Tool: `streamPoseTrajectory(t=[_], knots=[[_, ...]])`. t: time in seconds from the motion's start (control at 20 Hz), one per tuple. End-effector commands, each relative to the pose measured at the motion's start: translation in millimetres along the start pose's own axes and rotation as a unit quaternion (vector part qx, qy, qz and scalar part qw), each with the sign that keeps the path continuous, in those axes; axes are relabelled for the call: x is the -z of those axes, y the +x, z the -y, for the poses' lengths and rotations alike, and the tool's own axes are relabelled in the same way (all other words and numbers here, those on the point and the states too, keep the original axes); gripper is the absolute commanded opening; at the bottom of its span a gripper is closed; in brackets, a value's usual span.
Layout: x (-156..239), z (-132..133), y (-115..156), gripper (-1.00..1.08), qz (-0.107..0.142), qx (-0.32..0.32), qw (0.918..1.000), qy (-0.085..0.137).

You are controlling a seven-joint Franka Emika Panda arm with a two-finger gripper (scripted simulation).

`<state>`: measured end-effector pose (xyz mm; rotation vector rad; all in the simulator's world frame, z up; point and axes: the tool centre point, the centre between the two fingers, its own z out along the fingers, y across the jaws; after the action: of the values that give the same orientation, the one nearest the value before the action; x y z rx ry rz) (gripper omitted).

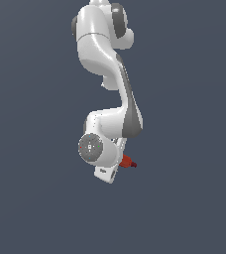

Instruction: Pick up the object and move it to a goal position.

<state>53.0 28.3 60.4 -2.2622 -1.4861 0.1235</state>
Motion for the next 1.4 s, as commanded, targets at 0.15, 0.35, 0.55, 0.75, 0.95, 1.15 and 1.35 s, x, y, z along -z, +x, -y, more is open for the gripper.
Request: streamPoseTrajectory(t=[0.15,0.35,0.55,0.75,0.95,1.15,1.35], knots=[[-1.6,-0.2,0.0,1.08,0.0,0.001,1.0,0.0],[-12.9,0.0,0.1,1.08,-0.001,0.002,1.0,0.001],[-27.0,0.4,0.1,1.08,-0.001,0.003,1.0,0.001],[-30.1,0.5,-0.1,-1.0,-0.001,0.003,1.0,0.001],[-30.1,0.5,-0.1,-1.0,-0.001,0.003,1.0,0.001],[-30.1,0.5,-0.1,-1.0,-0.001,0.003,1.0,0.001],[-27.8,1.0,0.1,-1.0,-0.001,0.004,1.0,0.0]])
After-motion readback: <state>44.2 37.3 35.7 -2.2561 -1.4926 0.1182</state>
